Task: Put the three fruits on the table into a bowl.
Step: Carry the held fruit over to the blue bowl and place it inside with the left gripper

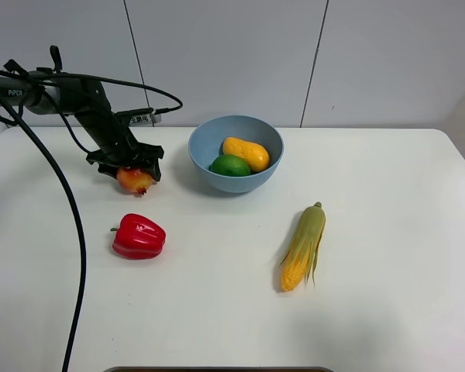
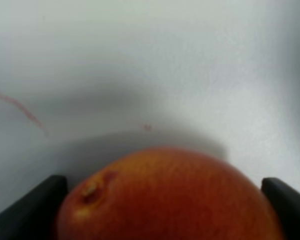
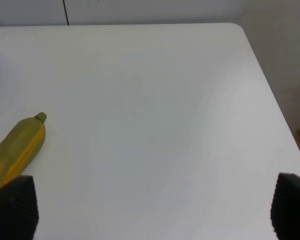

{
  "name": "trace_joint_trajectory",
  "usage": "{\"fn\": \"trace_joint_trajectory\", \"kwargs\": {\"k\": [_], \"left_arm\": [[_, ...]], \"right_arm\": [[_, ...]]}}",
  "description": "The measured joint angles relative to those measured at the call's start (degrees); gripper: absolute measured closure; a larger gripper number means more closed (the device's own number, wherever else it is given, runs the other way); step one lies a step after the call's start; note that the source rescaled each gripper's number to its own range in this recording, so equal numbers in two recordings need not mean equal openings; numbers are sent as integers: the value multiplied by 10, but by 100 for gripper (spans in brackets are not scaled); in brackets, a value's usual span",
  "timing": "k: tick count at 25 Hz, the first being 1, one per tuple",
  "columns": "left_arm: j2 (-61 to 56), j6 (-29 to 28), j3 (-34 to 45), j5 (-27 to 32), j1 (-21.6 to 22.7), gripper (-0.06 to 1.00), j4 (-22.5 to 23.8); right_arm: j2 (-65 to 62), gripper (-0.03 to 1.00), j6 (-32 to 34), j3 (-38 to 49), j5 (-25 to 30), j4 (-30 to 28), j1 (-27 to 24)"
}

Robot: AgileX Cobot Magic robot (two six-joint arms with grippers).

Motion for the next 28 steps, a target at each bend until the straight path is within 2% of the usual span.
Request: {"fn": "trace_joint_trajectory", "kwargs": {"k": [16, 28], "left_arm": [[0, 0, 0, 4, -1, 94, 5], [-3, -18, 0, 25, -2, 94, 50]], "right_arm": [[0, 4, 0, 0, 0, 0, 0], [0, 4, 0, 0, 0, 0, 0]]}}
